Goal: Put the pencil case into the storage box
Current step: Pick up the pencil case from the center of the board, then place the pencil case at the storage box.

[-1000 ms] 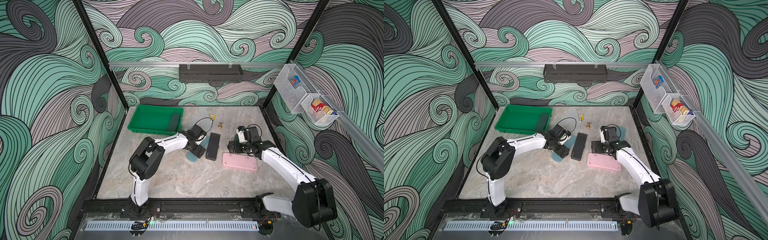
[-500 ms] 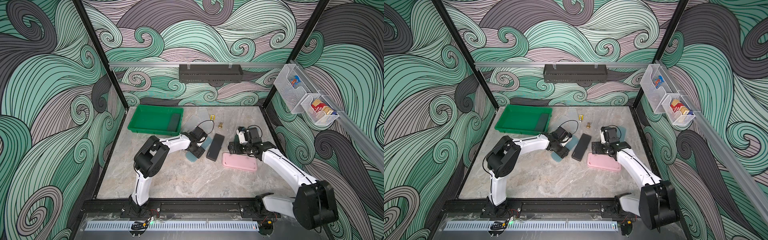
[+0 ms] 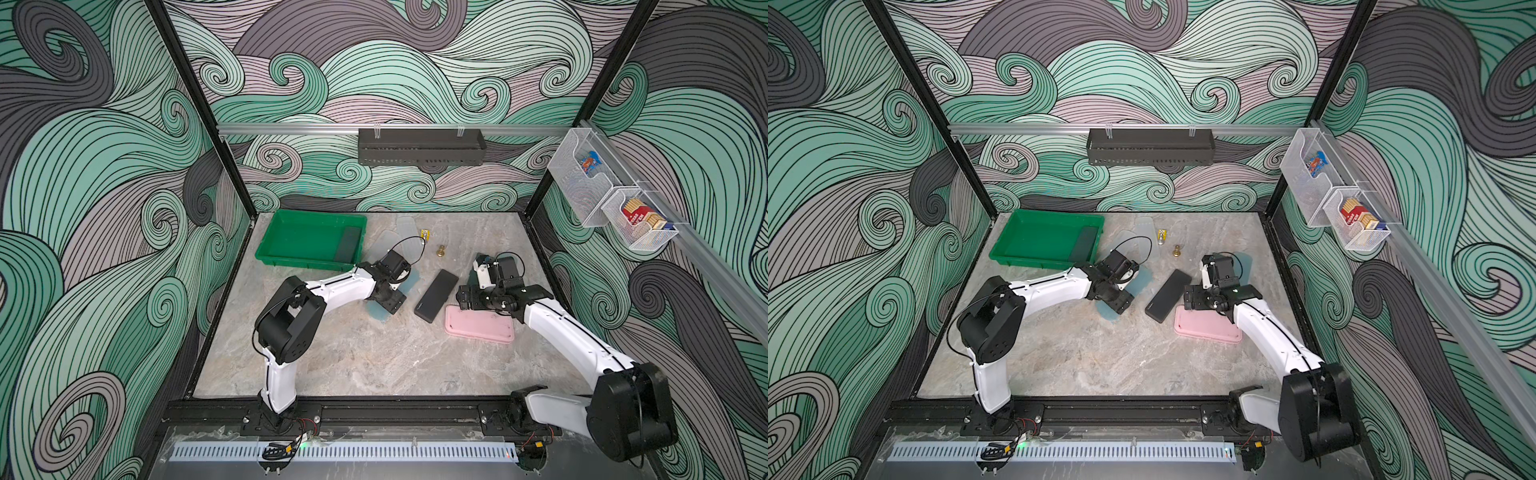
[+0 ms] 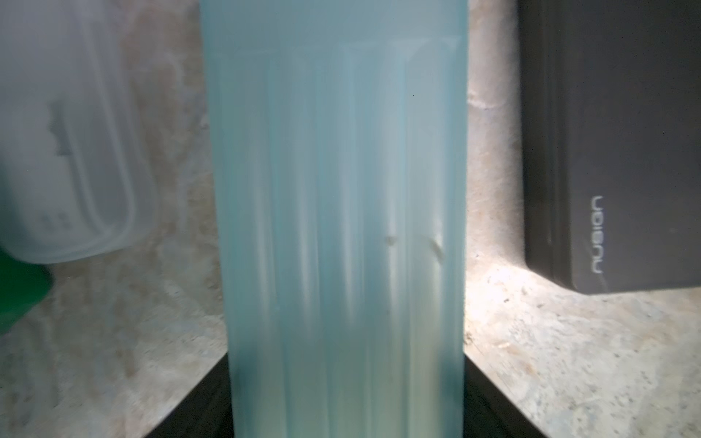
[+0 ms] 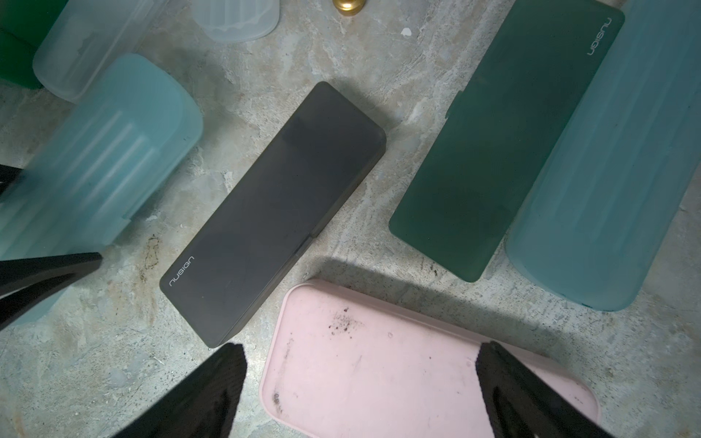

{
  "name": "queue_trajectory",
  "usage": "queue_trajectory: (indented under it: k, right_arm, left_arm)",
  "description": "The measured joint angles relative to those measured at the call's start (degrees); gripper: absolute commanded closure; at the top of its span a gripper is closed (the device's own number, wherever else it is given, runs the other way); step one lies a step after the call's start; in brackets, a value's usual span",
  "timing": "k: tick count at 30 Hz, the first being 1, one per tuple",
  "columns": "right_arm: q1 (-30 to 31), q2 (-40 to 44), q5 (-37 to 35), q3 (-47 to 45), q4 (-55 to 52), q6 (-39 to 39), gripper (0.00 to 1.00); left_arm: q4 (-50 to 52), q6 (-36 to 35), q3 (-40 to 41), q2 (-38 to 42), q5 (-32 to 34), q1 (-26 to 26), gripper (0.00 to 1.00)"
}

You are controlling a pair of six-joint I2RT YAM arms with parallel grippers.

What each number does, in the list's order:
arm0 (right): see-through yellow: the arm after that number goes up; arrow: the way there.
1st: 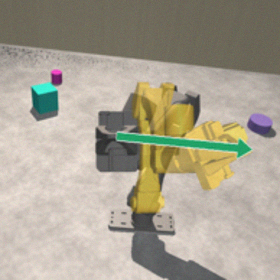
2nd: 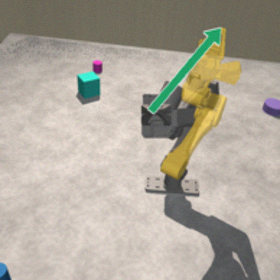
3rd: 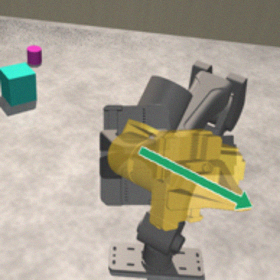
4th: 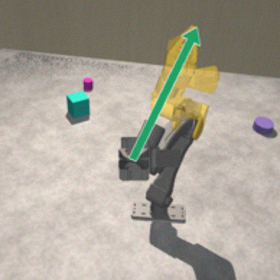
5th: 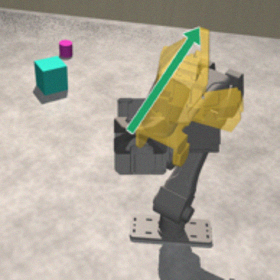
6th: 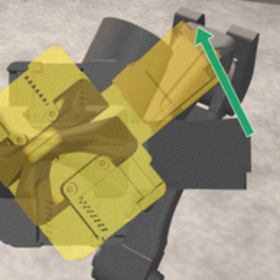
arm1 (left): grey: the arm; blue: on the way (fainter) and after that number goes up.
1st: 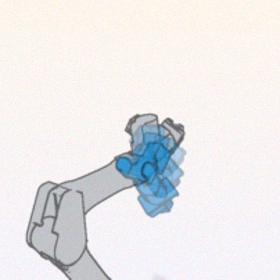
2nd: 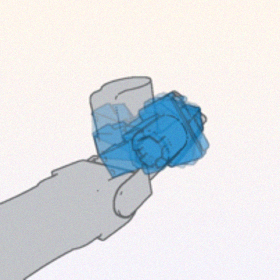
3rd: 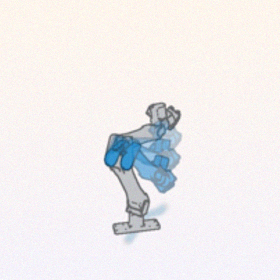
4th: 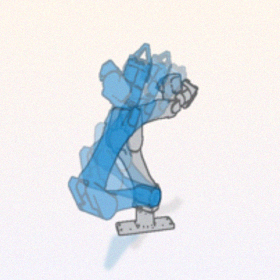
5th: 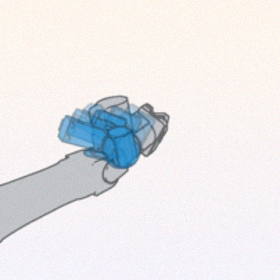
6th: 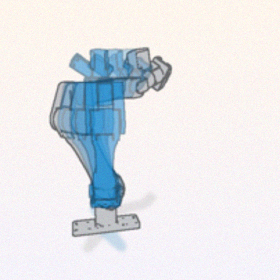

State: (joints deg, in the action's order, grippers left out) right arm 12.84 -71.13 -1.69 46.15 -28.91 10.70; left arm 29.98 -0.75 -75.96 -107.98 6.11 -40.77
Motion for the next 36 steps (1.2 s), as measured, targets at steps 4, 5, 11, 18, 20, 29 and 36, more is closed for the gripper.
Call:
queue_trajectory:
  k: [4,5,11,18,20,29,36]
  right_arm:
    - [0.00,0.00,0.07,0.00,0.00,0.00,0.01]
    - [0.00,0.00,0.07,0.00,0.00,0.00,0.01]
    - [0.00,-0.04,0.33,0.02,0.00,-0.02,0.01]
    - [0.02,-1.55,1.40,0.70,0.07,-0.22,0.01]
    - [0.02,-1.92,1.77,0.72,0.09,-0.24,0.01]
    - [0.02,-3.23,2.34,0.72,0.07,-0.24,0.01]
    - [0.02,-3.98,2.40,1.03,0.04,-0.26,0.01]
  left_arm:
    - [1.75,0.61,-2.25,2.67,0.81,2.60,0.23]
    - [2.14,0.79,-3.21,3.17,0.90,3.89,0.23]
    - [2.69,0.68,-10.47,3.91,1.77,15.06,0.23]
    - [-0.09,-3.65,-21.81,-2.08,5.35,26.01,0.22]
    - [-1.27,-4.92,-23.91,-4.90,6.27,27.26,0.22]
    - [-4.11,-9.20,-26.67,-19.67,6.14,30.03,0.22]
    - [-5.57,-10.19,-28.63,-20.94,4.90,31.78,0.18]
